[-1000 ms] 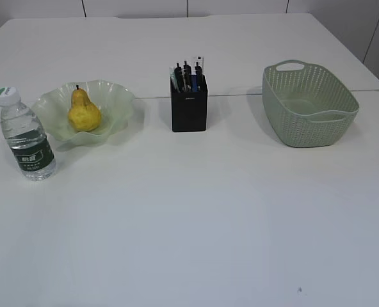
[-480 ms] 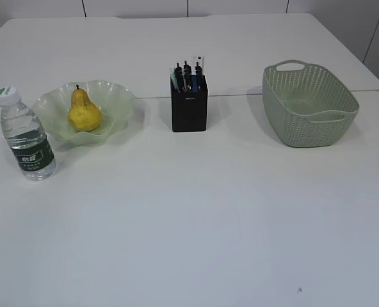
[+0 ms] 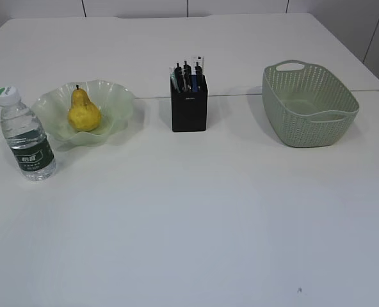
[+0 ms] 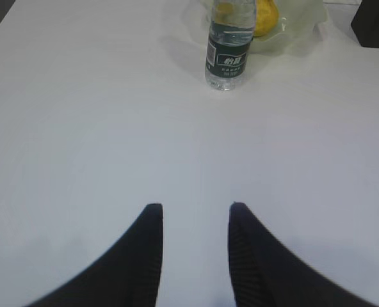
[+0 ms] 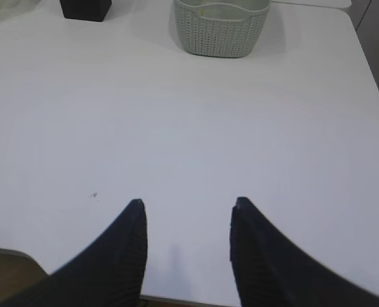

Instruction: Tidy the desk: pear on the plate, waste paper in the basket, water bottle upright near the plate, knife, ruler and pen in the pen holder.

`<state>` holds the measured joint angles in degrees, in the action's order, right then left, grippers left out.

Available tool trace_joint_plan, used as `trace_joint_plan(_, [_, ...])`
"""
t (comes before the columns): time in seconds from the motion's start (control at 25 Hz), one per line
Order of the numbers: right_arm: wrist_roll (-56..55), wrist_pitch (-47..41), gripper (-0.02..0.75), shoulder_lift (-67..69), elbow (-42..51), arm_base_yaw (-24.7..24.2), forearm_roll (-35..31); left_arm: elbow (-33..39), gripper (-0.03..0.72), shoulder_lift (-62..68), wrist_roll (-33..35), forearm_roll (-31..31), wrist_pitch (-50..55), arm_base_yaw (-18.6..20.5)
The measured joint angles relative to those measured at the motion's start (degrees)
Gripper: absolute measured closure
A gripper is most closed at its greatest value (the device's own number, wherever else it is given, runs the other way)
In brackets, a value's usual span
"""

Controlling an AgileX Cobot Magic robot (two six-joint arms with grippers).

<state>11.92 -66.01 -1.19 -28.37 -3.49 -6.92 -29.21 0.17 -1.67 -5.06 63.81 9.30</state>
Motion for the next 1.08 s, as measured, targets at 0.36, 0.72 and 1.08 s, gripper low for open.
trace_joint_plan(0.36, [0.11, 0.0, 0.386, 0.0, 0.0, 0.0, -0.09, 0.0, 0.45, 0.0, 0.0, -0.2, -0.14, 0.0])
trace_joint_plan(0.72, [0.11, 0.0, 0.386, 0.0, 0.0, 0.0, -0.09, 0.0, 0.45, 0.0, 4.63, -0.2, -0.14, 0.0])
trace_joint_plan(1.08, [0.11, 0.0, 0.386, 0.0, 0.0, 0.0, -0.09, 0.0, 0.45, 0.0, 7.49, -0.53, -0.14, 0.0])
